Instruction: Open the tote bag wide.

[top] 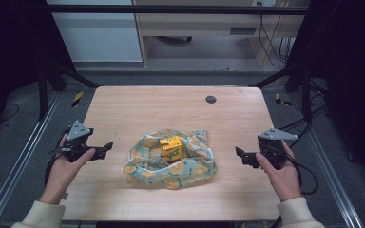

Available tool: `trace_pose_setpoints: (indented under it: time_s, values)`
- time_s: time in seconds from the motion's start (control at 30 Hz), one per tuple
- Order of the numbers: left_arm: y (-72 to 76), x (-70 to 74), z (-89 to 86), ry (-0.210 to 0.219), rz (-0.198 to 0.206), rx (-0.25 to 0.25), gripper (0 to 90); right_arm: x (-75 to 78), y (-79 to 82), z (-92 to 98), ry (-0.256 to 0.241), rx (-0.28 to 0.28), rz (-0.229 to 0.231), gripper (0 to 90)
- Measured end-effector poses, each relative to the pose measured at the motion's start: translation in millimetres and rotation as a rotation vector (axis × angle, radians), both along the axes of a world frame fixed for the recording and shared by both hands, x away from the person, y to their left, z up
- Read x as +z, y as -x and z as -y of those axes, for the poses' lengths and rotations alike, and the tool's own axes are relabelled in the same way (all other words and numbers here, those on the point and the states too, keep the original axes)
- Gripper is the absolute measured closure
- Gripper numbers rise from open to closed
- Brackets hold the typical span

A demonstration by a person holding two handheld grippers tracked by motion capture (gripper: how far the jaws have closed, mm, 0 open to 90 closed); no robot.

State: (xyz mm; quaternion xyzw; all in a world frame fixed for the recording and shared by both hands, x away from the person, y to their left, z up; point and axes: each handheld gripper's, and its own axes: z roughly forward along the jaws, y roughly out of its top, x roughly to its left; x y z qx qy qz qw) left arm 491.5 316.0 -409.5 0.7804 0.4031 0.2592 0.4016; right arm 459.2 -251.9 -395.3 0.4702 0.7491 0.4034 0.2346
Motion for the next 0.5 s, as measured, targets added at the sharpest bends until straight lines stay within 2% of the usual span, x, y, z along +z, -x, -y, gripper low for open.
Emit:
trace_pose_setpoints:
  time_s: [0.2,0.5]
  values:
    - [-3.7,-16.0,-12.7,-0.012,-0.043,0.021,5.8,-17.7,3.6,17.4,-0.021,-0.038,-0.039,6.0]
    - [-10.0,-37.0,-28.4,-0.033,-0.089,0.055,5.8,-43.3,6.6,29.4,-0.037,-0.067,-0.099,7.3]
